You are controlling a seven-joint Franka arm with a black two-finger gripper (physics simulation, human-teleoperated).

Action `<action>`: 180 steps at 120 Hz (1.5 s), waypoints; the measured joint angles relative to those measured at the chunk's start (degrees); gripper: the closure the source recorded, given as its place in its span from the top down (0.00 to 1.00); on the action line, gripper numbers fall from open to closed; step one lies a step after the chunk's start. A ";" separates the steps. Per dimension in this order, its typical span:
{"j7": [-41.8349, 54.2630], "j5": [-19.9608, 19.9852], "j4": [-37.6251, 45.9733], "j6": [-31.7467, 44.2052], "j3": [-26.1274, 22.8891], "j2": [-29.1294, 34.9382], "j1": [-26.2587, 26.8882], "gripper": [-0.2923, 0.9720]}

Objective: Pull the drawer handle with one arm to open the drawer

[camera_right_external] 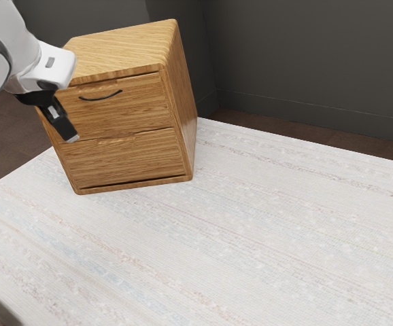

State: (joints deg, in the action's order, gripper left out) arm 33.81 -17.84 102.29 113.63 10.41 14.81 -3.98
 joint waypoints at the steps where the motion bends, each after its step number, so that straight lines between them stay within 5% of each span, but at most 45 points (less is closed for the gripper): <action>1: 0.34 -0.01 0.13 0.37 0.02 0.08 0.01 0.77; 48: 13.95 0.03 3.04 12.12 0.40 -0.96 -0.44 0.77; 180: 27.26 4.05 -3.59 20.32 1.63 -12.14 -3.10 0.77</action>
State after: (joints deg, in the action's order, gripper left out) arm 61.07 -13.80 98.70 133.95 12.04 2.67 -7.08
